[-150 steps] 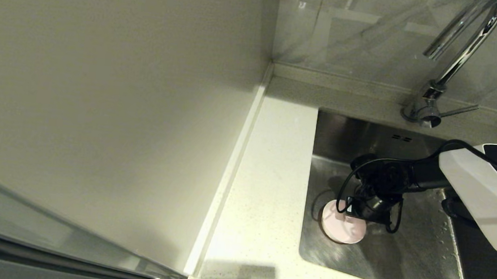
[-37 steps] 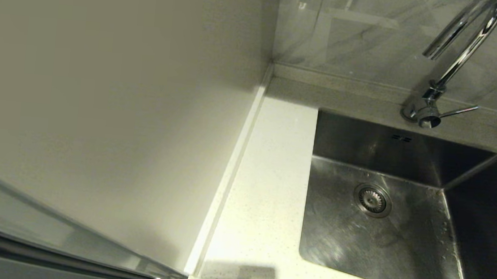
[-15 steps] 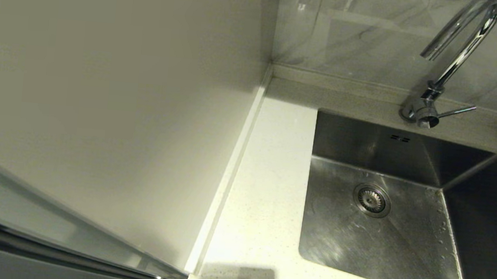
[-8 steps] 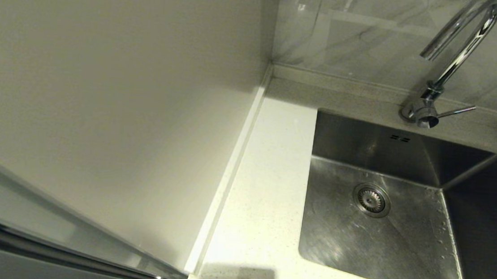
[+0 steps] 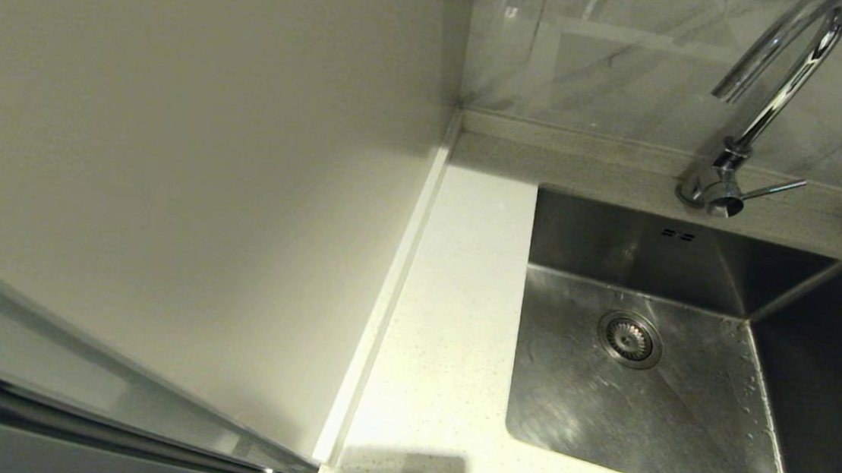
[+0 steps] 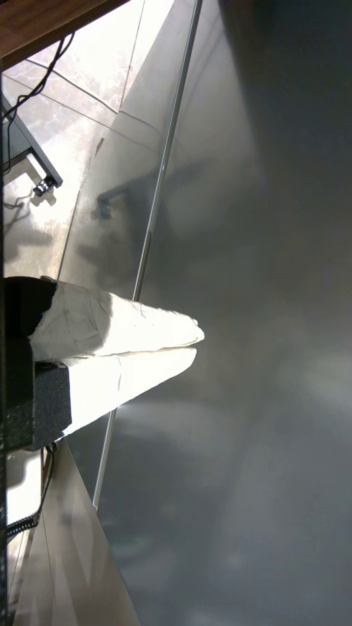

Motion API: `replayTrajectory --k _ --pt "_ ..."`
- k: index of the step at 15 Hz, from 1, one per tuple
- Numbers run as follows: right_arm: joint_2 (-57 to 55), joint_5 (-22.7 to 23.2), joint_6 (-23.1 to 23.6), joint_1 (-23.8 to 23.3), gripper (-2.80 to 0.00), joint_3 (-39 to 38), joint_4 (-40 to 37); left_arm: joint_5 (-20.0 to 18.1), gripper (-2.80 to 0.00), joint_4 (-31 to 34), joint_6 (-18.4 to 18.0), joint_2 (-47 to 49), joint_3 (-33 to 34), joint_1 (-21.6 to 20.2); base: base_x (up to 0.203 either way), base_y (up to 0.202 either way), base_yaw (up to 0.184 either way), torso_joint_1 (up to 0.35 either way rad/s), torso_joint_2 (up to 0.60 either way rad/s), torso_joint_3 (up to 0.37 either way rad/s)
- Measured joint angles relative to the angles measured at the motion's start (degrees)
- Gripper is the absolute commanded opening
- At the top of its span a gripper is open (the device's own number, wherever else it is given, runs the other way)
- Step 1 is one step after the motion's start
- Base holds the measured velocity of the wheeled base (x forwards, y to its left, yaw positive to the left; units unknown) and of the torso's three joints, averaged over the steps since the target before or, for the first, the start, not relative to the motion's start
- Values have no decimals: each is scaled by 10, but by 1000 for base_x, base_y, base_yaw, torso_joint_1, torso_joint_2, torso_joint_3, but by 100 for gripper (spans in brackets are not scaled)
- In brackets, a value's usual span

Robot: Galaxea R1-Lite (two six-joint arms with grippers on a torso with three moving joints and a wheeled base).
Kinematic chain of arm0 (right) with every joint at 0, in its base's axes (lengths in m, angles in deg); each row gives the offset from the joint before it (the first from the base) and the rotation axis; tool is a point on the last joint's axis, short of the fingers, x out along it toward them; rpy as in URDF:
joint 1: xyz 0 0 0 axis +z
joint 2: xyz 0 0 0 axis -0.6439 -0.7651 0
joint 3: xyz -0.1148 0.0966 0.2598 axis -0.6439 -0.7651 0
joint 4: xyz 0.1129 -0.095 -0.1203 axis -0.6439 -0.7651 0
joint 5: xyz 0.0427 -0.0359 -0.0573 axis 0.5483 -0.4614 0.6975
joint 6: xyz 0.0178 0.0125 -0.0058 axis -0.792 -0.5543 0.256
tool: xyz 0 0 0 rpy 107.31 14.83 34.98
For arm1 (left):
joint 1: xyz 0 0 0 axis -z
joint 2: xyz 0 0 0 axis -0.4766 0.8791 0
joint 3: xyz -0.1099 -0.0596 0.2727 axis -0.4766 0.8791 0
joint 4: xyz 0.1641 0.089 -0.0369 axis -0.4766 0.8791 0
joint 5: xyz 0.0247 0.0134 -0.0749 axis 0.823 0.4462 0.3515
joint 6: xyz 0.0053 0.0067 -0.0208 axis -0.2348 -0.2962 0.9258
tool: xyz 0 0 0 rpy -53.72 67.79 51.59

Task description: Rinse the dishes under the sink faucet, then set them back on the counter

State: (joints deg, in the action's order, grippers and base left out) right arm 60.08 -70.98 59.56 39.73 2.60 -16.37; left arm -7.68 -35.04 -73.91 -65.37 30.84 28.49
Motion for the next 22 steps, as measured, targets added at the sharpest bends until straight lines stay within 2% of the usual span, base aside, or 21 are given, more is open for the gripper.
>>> replayTrajectory --k 22 --pt "0 0 0 0 -280 0 0 0 -280 0 0 0 0 0 0 0 0 0 0 0"
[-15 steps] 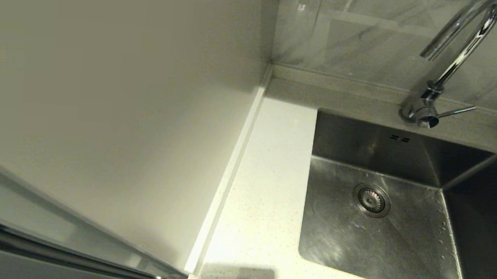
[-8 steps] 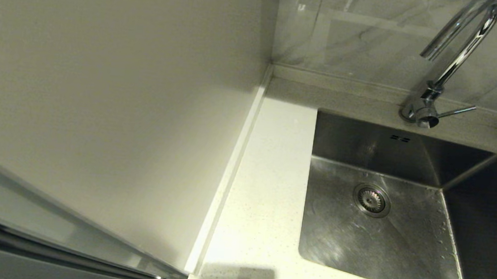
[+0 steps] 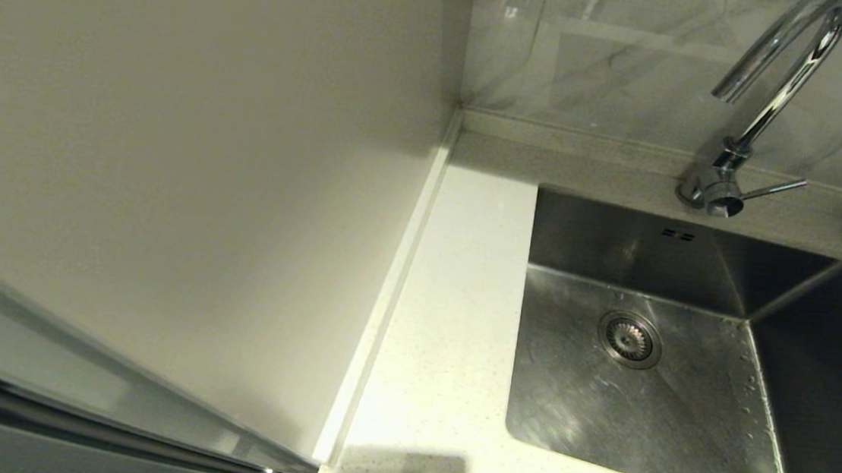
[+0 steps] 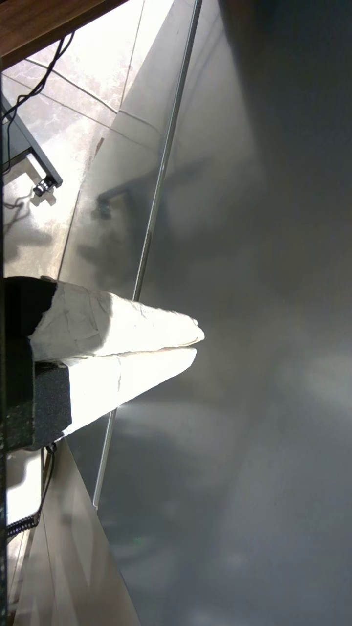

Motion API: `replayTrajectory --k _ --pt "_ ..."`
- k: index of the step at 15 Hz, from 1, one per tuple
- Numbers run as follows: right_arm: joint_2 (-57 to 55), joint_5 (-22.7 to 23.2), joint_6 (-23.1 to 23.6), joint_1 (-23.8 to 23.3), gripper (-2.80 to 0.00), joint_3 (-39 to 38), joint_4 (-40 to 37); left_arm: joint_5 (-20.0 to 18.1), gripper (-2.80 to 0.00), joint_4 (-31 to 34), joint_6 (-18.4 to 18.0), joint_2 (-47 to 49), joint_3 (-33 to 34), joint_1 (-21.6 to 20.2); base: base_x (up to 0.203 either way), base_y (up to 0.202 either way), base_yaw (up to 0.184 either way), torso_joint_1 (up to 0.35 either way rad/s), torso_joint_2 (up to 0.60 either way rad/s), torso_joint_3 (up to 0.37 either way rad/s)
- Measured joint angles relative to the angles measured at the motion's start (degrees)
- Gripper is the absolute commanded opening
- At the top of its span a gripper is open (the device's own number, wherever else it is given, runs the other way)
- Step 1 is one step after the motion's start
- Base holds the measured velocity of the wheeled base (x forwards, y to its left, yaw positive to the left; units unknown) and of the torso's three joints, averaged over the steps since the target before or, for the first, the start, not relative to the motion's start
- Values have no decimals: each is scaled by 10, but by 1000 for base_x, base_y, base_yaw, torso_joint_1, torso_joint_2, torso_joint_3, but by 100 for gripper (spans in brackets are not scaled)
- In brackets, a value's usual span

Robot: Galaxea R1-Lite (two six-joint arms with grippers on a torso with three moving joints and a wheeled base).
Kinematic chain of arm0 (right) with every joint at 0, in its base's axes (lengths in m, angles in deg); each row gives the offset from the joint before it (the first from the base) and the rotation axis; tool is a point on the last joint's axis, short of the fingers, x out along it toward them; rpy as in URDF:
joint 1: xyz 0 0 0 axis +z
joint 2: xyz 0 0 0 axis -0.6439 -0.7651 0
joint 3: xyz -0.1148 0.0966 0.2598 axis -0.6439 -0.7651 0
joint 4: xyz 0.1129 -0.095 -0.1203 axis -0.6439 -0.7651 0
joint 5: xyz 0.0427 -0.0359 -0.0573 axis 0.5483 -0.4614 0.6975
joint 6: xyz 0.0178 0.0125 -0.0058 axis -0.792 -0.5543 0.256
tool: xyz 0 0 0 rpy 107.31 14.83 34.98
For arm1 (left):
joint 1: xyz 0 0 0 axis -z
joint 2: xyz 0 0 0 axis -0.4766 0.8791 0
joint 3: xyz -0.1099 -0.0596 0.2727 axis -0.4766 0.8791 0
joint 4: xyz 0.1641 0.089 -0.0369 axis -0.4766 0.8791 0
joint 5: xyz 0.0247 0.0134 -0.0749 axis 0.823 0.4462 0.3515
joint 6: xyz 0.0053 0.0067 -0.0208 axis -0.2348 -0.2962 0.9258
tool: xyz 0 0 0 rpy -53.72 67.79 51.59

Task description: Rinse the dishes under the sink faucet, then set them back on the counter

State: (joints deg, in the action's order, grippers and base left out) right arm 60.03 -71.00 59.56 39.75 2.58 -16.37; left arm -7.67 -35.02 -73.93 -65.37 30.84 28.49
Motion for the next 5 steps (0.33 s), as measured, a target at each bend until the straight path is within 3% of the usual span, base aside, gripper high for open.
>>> replayTrajectory --k 5 --pt "0 0 0 0 -280 0 0 0 -280 0 0 0 0 0 0 0 0 0 0 0"
